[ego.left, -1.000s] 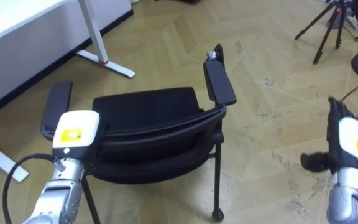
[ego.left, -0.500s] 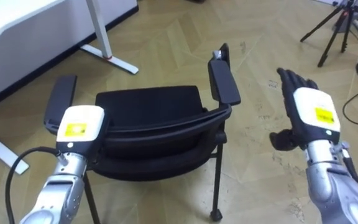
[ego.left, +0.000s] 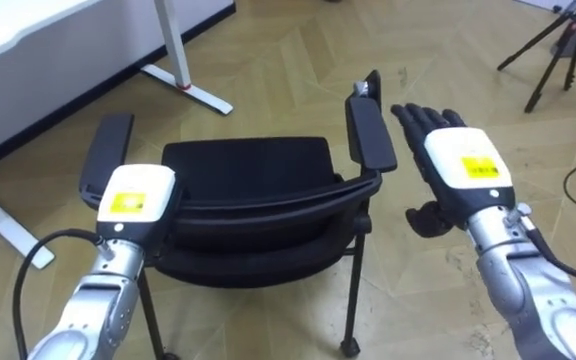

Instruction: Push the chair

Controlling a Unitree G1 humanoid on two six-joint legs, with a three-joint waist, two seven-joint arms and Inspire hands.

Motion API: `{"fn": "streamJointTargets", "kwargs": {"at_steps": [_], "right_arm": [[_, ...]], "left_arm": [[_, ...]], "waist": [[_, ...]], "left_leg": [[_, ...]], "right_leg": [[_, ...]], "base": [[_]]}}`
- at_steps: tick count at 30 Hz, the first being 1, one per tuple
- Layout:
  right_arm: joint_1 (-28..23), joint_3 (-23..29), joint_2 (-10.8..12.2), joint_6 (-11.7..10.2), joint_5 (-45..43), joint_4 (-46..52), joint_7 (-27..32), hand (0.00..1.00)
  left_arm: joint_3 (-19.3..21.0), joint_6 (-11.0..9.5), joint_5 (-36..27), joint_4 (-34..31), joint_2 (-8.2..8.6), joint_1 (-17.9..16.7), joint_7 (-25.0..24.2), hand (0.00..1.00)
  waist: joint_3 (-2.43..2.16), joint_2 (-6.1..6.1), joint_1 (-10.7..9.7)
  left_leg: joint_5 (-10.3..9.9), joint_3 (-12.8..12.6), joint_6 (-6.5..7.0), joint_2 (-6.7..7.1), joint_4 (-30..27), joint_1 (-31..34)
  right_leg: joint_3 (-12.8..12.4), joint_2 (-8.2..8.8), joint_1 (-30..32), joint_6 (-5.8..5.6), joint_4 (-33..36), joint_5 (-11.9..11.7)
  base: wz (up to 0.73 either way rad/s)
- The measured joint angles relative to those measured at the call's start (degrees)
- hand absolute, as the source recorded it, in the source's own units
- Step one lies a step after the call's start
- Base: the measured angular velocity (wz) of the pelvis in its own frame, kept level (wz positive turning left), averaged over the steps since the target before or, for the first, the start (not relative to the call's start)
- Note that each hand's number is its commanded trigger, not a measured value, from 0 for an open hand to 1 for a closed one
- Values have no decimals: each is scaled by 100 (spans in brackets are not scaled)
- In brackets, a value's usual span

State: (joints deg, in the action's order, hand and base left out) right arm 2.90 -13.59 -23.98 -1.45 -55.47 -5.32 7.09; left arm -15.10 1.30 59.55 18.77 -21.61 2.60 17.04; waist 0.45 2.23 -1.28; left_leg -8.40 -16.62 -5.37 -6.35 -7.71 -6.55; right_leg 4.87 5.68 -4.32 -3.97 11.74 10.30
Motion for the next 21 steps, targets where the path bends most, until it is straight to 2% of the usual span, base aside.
{"fn": "streamJointTargets", "kwargs": {"at_steps": [7,9,13,18,19,21], "right_arm": [[161,-427,-27,-64,-220,0,-251,0],[169,-571,-39,-42,-311,0,-322,0],[220,-800,-41,-24,-320,1,-486,0],[508,-1217,-26,23,-367,0,-788,0],[555,-1228,-12,20,-364,0,-828,0],[709,-1278,179,15,-354,-12,-916,0]], "left_arm": [[-97,-47,2,29,2,113,2,100],[-180,-50,3,35,0,158,7,100],[-224,-51,4,28,-11,174,31,100],[-383,-86,-11,243,-22,346,38,100],[-398,-105,-8,270,-22,394,41,100],[-437,-139,15,349,9,493,43,100]], "waist": [[1,1,102],[0,2,186],[-1,2,190],[8,40,287],[10,43,303],[14,64,334]], "left_leg": [[0,39,0,1,2,57],[0,54,0,1,2,46],[0,136,0,2,3,52],[0,178,0,2,28,-17],[0,185,1,2,27,-17],[5,247,8,4,26,-5]], "right_leg": [[30,0,29,-1,-17,0],[27,1,28,-1,-18,1],[75,1,22,-1,-16,1],[130,1,-73,-1,-19,1],[135,1,-63,-1,-18,1],[165,1,-61,-1,-18,1]], "base": [[2],[0],[7],[4],[0],[7]]}}
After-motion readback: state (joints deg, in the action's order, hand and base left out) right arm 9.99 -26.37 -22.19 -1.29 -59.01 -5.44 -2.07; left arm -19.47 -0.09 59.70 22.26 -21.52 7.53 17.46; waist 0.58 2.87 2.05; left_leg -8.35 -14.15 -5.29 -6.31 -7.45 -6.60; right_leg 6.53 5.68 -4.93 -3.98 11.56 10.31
